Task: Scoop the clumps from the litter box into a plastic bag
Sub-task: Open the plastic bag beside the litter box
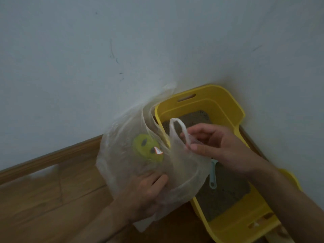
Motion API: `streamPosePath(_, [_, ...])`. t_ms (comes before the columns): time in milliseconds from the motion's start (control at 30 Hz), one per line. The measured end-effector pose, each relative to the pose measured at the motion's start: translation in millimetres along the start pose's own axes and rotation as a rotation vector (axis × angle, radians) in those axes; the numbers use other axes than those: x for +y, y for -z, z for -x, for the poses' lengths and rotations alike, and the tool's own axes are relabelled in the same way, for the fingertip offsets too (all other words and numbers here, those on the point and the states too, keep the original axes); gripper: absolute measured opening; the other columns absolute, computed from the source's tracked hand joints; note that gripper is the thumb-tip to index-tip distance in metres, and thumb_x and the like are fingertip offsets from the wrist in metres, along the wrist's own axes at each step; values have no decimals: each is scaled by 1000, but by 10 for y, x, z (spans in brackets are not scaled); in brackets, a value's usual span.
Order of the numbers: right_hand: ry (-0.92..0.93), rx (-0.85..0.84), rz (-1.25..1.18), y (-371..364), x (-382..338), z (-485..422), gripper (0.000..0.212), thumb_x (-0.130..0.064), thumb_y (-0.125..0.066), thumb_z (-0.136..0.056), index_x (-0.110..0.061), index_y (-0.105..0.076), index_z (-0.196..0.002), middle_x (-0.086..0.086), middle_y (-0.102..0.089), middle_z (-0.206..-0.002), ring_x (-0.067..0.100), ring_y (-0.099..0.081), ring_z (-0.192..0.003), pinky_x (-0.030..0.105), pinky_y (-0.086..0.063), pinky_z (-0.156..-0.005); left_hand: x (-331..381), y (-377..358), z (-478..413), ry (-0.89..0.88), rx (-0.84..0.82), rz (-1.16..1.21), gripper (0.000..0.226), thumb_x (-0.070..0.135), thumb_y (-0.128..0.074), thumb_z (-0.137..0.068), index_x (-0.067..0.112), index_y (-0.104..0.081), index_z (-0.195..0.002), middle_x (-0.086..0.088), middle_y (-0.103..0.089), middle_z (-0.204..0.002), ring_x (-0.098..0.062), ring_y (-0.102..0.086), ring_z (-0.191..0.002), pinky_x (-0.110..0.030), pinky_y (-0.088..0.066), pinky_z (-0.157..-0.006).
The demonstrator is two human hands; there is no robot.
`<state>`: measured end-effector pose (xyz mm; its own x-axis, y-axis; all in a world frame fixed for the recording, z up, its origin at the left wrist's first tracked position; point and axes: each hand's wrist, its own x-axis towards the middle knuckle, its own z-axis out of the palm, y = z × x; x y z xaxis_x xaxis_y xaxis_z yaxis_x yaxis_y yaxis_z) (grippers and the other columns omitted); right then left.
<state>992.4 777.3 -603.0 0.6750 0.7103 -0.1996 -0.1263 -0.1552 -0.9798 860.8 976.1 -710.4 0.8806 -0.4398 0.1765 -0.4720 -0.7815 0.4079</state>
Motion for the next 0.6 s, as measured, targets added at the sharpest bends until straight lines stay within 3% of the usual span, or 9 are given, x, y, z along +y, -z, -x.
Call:
streamPosePath(100, [31,-27,125,35,-34,100,18,-7,-62,-85,-21,-73,-91,2,-71,-90,14,-66,-89,21,-51,-75,-17,134,-18,25,-85,31,64,72,-53,-75,18,-48,-109,7,-48,-110,-11,-52,-93,-21,-44,-70])
streamPosePath(200, [36,-42,173,48,-30,183,13,-10,-62,-87,-15,-73,-92,2,-71,-90,18,-66,-89,28,-54,-75,-20,287,-32,14,-145,73,81,82,-49,-72,16,-48,-119,3,-48,-120,-8,-49,-101,-18,-46,-80])
streamPosePath(267, [62,-58,213,46,-3,235,14,-10,-61,-89,-13,-73,-94,4,-70,-91,25,-66,-89,43,-55,-76,-42,382,-57,8,-95,98,72,74,-44,-82,14,-48,-121,2,-45,-121,-8,-52,-96,-21,-52,-73])
streamPosePath(333, [82,-66,225,35,16,285,18,-7,-58,-91,-15,-74,-94,5,-70,-93,28,-65,-90,47,-53,-76,-64,457,-122,52,-5,152,54,59,-41,-92,17,-45,-127,3,-42,-124,-5,-51,-95,-22,-52,-68])
streamPosePath(400, [83,-85,205,9,12,328,20,-4,-56,-91,-12,-74,-93,5,-69,-96,26,-65,-93,39,-52,-78,-91,500,-210,92,49,139,48,43,-46,-93,21,-41,-134,2,-40,-131,-2,-49,-98,-18,-51,-66])
streamPosePath(500, [90,-118,229,-36,-18,365,19,-1,-59,-88,-10,-76,-91,2,-71,-95,22,-67,-93,30,-51,-80,-146,518,-323,95,-12,15,53,33,-46,-88,23,-38,-139,-2,-39,-138,-9,-52,-99,-19,-50,-61])
streamPosePath(600, [113,-150,269,-96,-61,382,16,-4,-63,-87,-11,-76,-92,-1,-72,-95,19,-68,-93,26,-52,-81,-178,499,-340,47,-81,-57,37,32,-39,-91,24,-47,-127,0,-49,-125,-13,-55,-100,-22,-50,-69])
